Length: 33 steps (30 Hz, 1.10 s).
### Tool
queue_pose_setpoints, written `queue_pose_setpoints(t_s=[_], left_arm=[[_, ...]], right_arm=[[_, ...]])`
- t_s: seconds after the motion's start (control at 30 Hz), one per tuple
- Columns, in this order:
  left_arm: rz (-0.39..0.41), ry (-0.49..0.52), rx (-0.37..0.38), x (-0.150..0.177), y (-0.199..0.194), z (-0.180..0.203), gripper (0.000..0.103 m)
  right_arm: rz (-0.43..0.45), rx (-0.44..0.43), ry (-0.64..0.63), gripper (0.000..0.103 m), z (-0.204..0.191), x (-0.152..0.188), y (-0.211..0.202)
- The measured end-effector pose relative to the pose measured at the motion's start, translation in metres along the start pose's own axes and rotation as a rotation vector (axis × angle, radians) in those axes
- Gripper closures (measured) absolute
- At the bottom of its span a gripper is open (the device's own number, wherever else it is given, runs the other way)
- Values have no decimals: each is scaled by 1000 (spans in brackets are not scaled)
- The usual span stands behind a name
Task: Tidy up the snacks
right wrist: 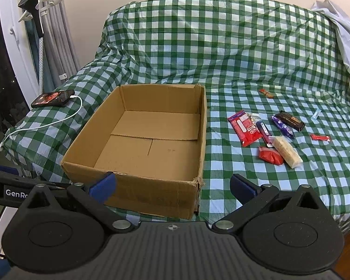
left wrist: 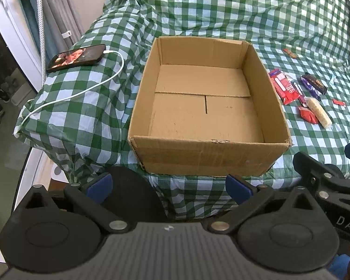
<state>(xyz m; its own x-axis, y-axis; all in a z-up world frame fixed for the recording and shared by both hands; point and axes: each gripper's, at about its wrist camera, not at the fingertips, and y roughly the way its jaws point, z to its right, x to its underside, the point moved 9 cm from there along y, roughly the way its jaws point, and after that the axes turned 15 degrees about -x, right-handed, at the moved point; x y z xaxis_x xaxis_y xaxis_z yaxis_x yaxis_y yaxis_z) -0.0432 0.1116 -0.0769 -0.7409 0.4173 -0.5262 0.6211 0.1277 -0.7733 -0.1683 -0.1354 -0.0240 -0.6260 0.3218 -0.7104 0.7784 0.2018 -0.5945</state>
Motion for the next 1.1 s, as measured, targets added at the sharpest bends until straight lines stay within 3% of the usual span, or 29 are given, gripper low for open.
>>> queue_pose_setpoints(t_s=[0.3,0.57,0.83,1.1], left_arm=[[-15,71,3,-9,0,32,0],[-2,169,63,-34,-9,91,0],[17,243,141,-111,-14,194,0],[-64,254,181,-189,55,328,0]], right_arm=[[25,32,120,0,47,0,-3],[108,191,232,0,137,1,-23],[119,351,321,0,256,7,-24],[36,288,345,0,348,-2,48]])
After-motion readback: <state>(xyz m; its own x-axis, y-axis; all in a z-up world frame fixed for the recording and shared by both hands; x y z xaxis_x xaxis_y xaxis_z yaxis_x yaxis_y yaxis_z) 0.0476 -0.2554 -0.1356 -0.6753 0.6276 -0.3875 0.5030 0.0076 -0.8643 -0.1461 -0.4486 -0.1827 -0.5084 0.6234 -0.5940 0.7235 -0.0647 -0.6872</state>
